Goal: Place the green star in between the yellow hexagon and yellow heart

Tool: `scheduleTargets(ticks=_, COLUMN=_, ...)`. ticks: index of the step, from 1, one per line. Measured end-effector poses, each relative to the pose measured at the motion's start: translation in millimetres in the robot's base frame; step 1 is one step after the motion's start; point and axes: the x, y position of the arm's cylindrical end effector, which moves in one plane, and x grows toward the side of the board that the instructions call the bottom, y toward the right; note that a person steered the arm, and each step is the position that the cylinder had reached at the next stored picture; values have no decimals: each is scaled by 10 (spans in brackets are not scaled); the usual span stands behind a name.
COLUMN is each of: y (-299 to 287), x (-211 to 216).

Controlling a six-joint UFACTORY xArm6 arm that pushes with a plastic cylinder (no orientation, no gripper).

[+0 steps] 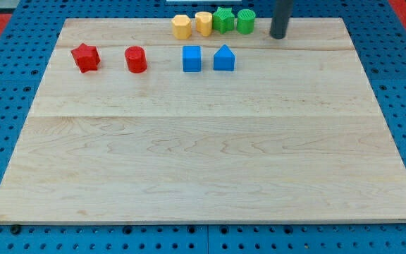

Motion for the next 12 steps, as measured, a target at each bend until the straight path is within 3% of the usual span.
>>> scheduleTargets(ticks=1, y=28, x=-395)
scheduleTargets(ticks=5, y=-80, x=-390)
scheduleTargets(ticks=7, y=-527, x=-377)
scheduleTargets(ticks=11, y=-724, x=-384)
scheduleTargets(ticks=12, y=-1070, x=-373)
